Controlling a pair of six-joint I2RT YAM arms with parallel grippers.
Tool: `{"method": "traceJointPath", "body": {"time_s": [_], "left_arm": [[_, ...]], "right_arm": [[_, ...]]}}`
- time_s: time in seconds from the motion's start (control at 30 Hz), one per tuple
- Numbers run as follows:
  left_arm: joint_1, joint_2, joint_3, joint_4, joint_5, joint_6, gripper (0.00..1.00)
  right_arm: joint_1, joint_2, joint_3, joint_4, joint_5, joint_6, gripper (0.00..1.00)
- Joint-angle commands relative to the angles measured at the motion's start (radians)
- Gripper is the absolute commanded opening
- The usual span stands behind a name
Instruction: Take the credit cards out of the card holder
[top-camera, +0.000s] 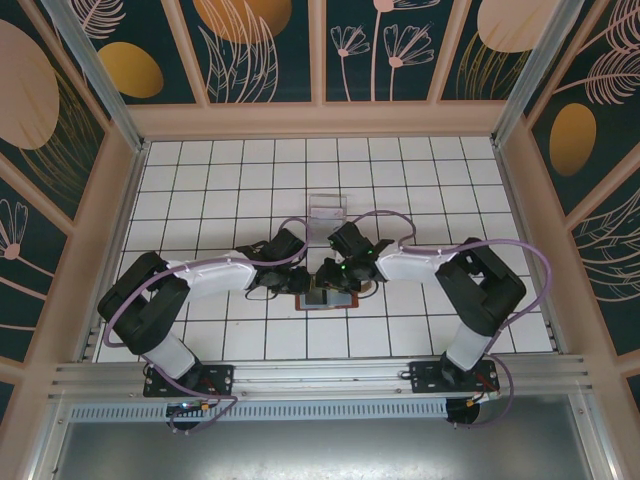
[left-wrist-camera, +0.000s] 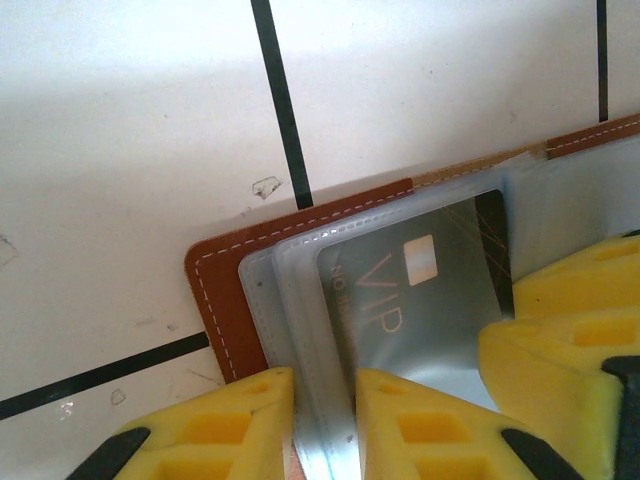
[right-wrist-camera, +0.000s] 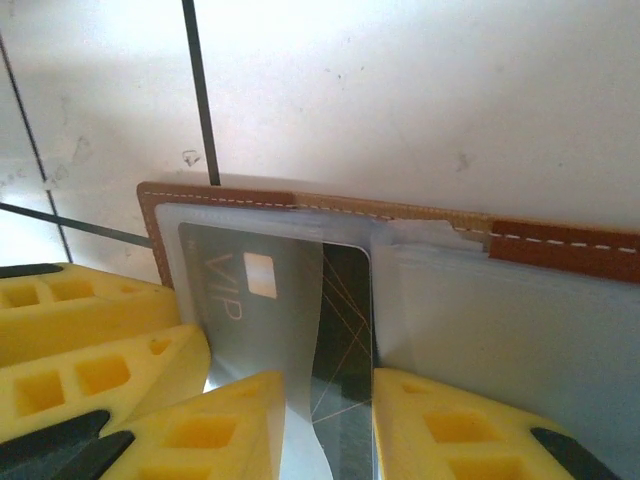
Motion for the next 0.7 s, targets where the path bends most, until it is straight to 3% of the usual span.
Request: {"method": "traceJointPath", "body": {"time_s": [0.0, 0.3, 0.67], "left_arm": [[-0.005, 0.046, -0.008, -0.055, -0.028, -0.006, 0.24], [-0.006, 0.049, -0.007, -0.053, -0.025, -0.008, 0.24], [-0.012, 0.054, -0.004, -0.050, -0.022, -0.009, 0.24]], "right_arm": [[-0.013, -0.040, -0.057, 0.125, -0.092, 0.025, 0.29], [-0.045, -0.084, -0.135, 0.306, -0.203, 0.049, 0.28], [-0.053, -0.063, -0.177, 0.421, -0.234, 0.068, 0.21]]}}
